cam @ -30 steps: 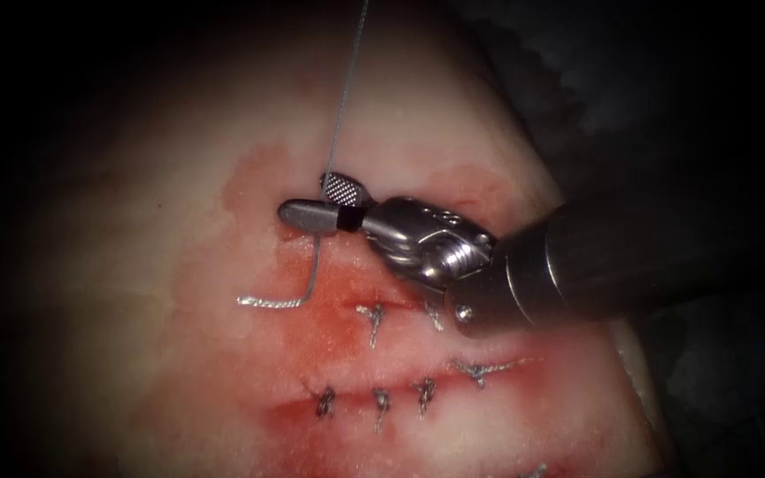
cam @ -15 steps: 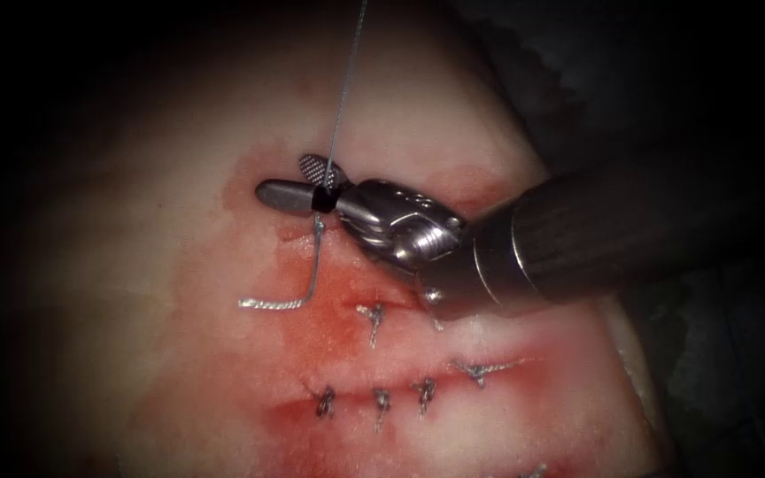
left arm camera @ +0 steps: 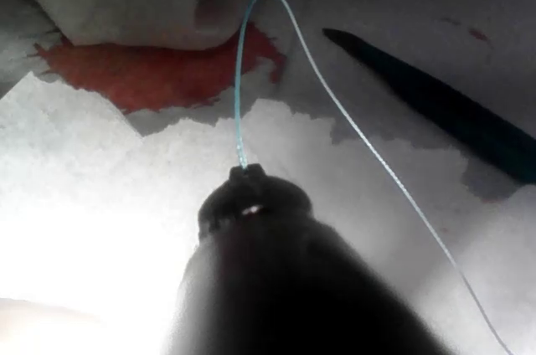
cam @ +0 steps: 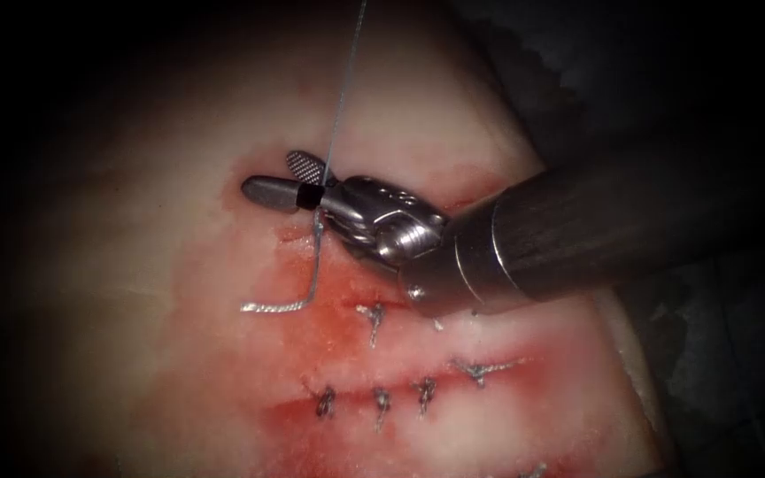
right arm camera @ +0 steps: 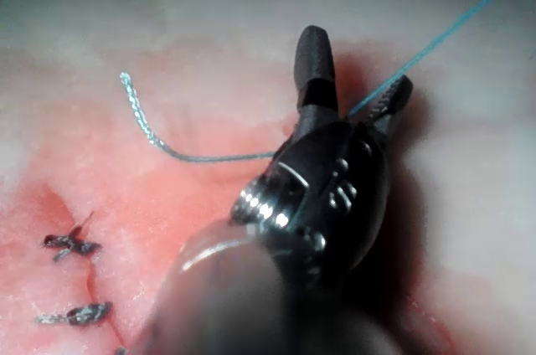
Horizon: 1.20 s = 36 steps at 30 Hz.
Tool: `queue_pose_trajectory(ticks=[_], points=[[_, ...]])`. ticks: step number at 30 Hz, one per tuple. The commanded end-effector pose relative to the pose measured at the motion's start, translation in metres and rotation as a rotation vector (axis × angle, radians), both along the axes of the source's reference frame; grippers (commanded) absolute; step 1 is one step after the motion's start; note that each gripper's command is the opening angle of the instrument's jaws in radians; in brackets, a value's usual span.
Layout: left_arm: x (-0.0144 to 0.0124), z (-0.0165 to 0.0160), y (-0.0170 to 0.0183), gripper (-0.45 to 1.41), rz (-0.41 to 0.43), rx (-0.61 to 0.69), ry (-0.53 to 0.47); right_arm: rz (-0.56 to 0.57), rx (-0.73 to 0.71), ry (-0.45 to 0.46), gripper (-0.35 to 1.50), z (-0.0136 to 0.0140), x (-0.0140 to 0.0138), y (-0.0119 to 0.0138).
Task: Wound Closure
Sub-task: Cut the thread using the right tool, then grab the short length of thread on the bottom side of the wound using the left gripper
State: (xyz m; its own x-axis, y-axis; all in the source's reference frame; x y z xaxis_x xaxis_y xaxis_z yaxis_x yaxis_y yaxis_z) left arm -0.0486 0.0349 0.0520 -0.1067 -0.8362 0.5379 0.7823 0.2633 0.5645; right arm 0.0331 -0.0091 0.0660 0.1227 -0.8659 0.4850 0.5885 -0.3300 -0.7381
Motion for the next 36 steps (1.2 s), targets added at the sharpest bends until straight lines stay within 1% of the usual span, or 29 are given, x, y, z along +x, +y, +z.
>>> queue_pose_trajectory(ticks=[1, 3, 9, 11, 12, 13, 15, 17, 18, 27, 30, 31, 32, 33, 34, 35, 36], points=[[-0.0006, 0.0, 0.0011, -0.45, -0.002, -0.005, -0.002, -0.008, 0.001, 0.008, 0.74, 0.0005, 0.0008, -0.0002], [-0.0006, 0.0001, 0.0011, -0.45, -0.002, -0.005, -0.002, -0.009, 0.002, 0.009, 0.68, 0.0005, 0.0009, -0.0002], [-0.0006, 0.0001, 0.001, -0.45, -0.004, -0.006, 0.0, -0.02, 0.003, 0.017, 0.64, 0.0006, 0.0014, -0.0004], [-0.0006, 0.0001, 0.001, -0.45, -0.006, -0.007, 0.003, -0.023, 0.003, 0.018, 0.56, 0.0006, 0.0015, -0.0004], [-0.0006, 0.0001, 0.001, -0.45, -0.006, -0.007, 0.003, -0.03, 0.005, 0.023, 0.49, 0.0007, 0.0016, -0.0004], [-0.0006, 0.0001, 0.001, -0.45, -0.006, -0.007, 0.003, -0.04, 0.012, 0.034, 0.2, 0.0007, 0.0016, -0.0004], [-0.0006, 0.0001, 0.0009, -0.45, -0.006, -0.007, 0.003, -0.048, 0.018, 0.042, 0.07, 0.0007, 0.0016, -0.0004], [-0.0006, 0.0001, 0.0009, -0.45, -0.006, -0.007, 0.003, -0.048, 0.038, 0.055, -0.27, 0.0007, 0.0016, -0.0004], [-0.0006, 0.0001, 0.0009, -0.45, -0.006, -0.008, 0.003, -0.047, 0.043, 0.058, -0.35, 0.0007, 0.0016, -0.0004], [-0.0009, 0.0002, 0.0006, -0.45, -0.008, -0.01, 0.004, -0.052, 0.065, 0.075, -0.35, 0.0007, 0.001, -0.0005], [-0.0007, 0.0002, 0.0006, -0.45, -0.008, -0.01, 0.005, -0.057, 0.066, 0.081, -0.35, 0.0005, 0.0004, -0.0004], [-0.0004, 0.0002, 0.0006, -0.45, -0.015, -0.007, 0.008, -0.055, 0.065, 0.079, -0.03, 0.0002, -0.0002, -0.0004], [0.0, 0.0001, 0.0005, -0.45, -0.012, -0.015, 0.02, -0.056, 0.052, 0.078, 0.36, 0.0, -0.0009, -0.0004], [0.0009, 0.0, 0.0003, -0.45, -0.015, -0.021, 0.035, -0.086, 0.005, 0.074, 1.0, -0.0005, -0.0029, -0.0006], [0.0017, 0.0, 0.0001, -0.45, -0.017, -0.023, 0.041, -0.094, -0.013, 0.078, 1.08, -0.0008, -0.004, -0.0006], [0.0017, 0.0, 0.0001, -0.45, -0.017, -0.023, 0.041, -0.094, -0.013, 0.078, 1.08, -0.0008, -0.004, -0.0006], [0.0037, -0.0001, -0.0006, -0.45, -0.019, -0.028, 0.052, -0.073, -0.044, 0.072, 1.26, -0.002, -0.0072, -0.0005]])
